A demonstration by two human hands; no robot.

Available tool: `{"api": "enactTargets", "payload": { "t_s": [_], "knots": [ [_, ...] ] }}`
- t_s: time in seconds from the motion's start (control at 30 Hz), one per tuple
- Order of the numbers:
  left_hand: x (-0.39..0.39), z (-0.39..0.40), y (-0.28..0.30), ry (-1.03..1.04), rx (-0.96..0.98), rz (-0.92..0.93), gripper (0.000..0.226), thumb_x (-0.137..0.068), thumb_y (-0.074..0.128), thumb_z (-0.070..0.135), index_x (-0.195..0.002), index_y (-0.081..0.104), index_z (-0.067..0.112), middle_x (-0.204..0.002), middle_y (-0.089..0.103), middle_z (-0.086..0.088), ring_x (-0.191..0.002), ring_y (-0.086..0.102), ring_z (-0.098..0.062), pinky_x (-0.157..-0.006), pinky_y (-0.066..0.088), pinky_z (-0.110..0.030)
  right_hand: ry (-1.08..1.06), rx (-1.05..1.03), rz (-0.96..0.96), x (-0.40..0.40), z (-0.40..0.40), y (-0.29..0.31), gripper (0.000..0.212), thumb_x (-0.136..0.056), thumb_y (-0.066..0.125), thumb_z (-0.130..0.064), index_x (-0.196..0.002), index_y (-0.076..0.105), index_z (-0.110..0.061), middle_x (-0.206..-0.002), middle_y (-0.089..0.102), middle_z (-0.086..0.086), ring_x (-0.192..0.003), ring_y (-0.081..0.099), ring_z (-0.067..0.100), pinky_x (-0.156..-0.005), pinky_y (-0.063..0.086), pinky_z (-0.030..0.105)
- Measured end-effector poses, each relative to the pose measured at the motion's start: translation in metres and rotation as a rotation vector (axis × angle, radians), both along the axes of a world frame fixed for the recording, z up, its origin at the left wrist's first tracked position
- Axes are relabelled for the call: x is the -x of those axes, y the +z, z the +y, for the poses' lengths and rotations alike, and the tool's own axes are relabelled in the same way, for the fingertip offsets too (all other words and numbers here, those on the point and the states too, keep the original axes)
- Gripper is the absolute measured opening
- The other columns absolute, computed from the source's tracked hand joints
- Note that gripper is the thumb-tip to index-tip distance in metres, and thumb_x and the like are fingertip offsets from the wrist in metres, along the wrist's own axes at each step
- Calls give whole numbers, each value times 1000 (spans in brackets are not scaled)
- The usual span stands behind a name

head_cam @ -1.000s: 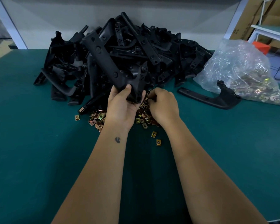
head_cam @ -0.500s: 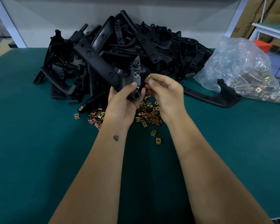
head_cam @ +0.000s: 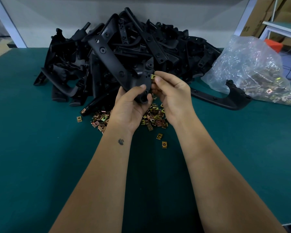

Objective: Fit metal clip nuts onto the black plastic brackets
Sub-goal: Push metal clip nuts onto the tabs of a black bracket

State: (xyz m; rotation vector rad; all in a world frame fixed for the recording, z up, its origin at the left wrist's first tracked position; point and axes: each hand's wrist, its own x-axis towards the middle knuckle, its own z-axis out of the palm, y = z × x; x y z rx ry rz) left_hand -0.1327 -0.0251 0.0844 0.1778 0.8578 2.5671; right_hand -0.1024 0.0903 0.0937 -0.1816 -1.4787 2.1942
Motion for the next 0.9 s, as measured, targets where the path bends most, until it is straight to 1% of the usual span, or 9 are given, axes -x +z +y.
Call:
{"api": "enactTargets", "payload": {
  "t_s": [0.1,0.2,0.37,0.47,0.53,0.63,0.7,0.8,0.9],
  "knots": [
    [0,0,-1,-2,14,0,32,-90,62,-3,-118,55,11,-104,69,-6,-90,67,-18,-62,54,-22,8,-2,3,0,0,1,15,-90,63,3,-97,72,-7,-88,71,8,-75,66,12,-70,54,23],
    [1,0,-1,1,22,2,33,-89,63,-1,-119,56,12,-109,67,-7,-90,67,-18,-61,54,-22,9,0,2,0,-1,1,15,-90,63,4,-97,71,-6,-89,70,9,-75,66,12,-70,54,23],
    [2,0,-2,8,49,9,25,-90,66,7,-112,56,12,-107,67,-6,-83,69,-14,-58,52,-20,33,13,5,-1,-1,2,14,-89,64,3,-94,71,-7,-89,70,10,-78,67,15,-70,55,24],
    [1,2,-2,21,84,15,28,-91,67,17,-117,57,13,-107,67,-5,-82,69,-12,-56,50,-18,69,32,16,0,-2,2,13,-88,64,3,-92,71,-7,-88,71,9,-81,66,18,-72,55,26],
    [0,3,-2,34,93,8,33,-92,67,19,-122,56,13,-107,67,-5,-82,68,-12,-55,49,-18,91,44,22,0,-3,2,13,-88,64,3,-91,71,-8,-88,71,9,-83,67,19,-73,55,26],
    [0,2,-2,35,100,11,29,-91,68,19,-118,58,15,-105,68,-3,-81,67,-11,-53,48,-17,115,52,33,0,-3,2,14,-87,65,4,-90,71,-8,-89,71,8,-83,67,18,-73,54,27],
    [0,1,-2,32,112,20,23,-91,68,19,-112,59,17,-100,70,-1,-78,67,-10,-53,48,-17,124,64,43,-1,-2,2,15,-87,64,5,-93,69,-8,-88,70,8,-82,67,17,-74,54,27],
    [0,1,-1,41,144,49,19,-91,69,18,-108,60,20,-91,73,5,-76,69,-8,-52,47,-18,127,76,53,-1,-2,2,18,-87,63,7,-98,66,-7,-81,70,3,-72,65,11,-72,53,25],
    [0,0,-2,51,156,90,22,-91,69,16,-110,58,22,-93,73,5,-79,69,-9,-54,47,-19,117,76,55,-1,-4,2,18,-87,62,8,-99,64,-6,-80,69,3,-69,63,10,-72,51,25]
  ]
}}
